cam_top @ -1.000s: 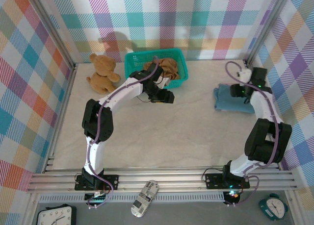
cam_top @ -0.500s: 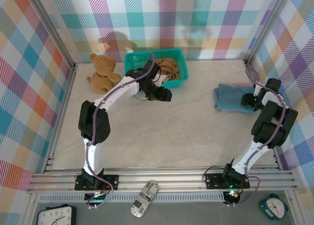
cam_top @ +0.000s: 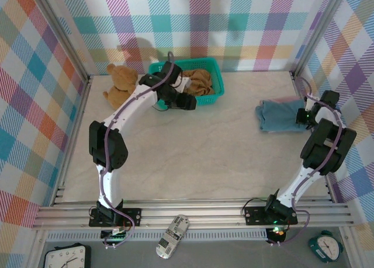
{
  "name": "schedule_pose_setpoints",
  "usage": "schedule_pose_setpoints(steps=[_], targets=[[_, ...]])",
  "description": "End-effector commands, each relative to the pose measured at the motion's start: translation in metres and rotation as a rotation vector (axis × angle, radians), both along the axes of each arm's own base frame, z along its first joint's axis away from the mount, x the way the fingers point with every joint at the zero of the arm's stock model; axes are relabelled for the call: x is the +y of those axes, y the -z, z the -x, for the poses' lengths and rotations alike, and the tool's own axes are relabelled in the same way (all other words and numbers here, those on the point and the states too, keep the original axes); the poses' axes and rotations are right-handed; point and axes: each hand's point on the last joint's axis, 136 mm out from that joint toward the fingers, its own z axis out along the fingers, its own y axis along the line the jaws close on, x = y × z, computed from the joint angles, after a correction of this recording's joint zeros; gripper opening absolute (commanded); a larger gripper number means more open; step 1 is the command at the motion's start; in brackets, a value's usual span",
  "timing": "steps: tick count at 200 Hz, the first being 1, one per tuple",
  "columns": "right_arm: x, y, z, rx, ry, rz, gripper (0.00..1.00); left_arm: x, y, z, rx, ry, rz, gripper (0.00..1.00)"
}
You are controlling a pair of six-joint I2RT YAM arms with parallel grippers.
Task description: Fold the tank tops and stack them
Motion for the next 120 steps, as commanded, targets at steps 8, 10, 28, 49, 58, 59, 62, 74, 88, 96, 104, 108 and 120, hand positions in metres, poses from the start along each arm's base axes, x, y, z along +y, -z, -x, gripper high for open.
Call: schedule_pose_setpoints(steps=[8, 10, 28, 49, 58, 59, 62, 74, 88, 96, 104, 108, 120], targets=[[-0.004, -0.041, -0.008, -0.113, -0.058, 0.147, 0.12, 0.025, -0.022, -0.039, -0.146, -0.051, -0.057, 0.62], [-0.003, -0.042, -0.008, -0.116, -0.062, 0.149, 0.12, 0.026, -0.021, -0.041, -0.149, -0.053, -0.064, 0.62], [-0.003, -0.037, -0.009, -0.112, -0.075, 0.178, 0.16, 0.034, -0.014, -0.061, -0.173, -0.085, -0.078, 0.63], [-0.007, -0.015, -0.009, -0.067, -0.066, 0.16, 0.26, 0.037, 0.008, -0.084, -0.167, -0.123, -0.086, 0.63], [-0.008, -0.004, -0.009, -0.037, -0.052, 0.142, 0.27, 0.037, 0.017, -0.094, -0.167, -0.13, -0.091, 0.63], [-0.009, -0.003, -0.009, -0.034, -0.05, 0.141, 0.28, 0.036, 0.018, -0.095, -0.166, -0.13, -0.092, 0.63], [-0.009, 0.0, -0.009, -0.023, -0.046, 0.135, 0.29, 0.035, 0.021, -0.098, -0.168, -0.133, -0.093, 0.63], [-0.011, 0.007, -0.01, 0.0, -0.038, 0.127, 0.36, 0.032, 0.027, -0.11, -0.174, -0.147, -0.08, 0.63], [-0.016, 0.01, -0.008, 0.031, -0.01, 0.129, 0.42, 0.028, 0.041, -0.125, -0.174, -0.16, -0.088, 0.63], [-0.016, 0.004, -0.008, 0.02, -0.007, 0.135, 0.46, 0.029, 0.046, -0.132, -0.176, -0.17, -0.094, 0.63], [-0.015, -0.004, -0.008, 0.001, -0.009, 0.145, 0.51, 0.029, 0.053, -0.139, -0.178, -0.175, -0.097, 0.63], [-0.014, -0.007, -0.008, -0.006, -0.01, 0.149, 0.53, 0.029, 0.056, -0.143, -0.183, -0.18, -0.102, 0.63], [-0.01, -0.018, -0.006, -0.03, -0.007, 0.141, 0.59, 0.035, 0.065, -0.154, -0.192, -0.202, -0.114, 0.64]])
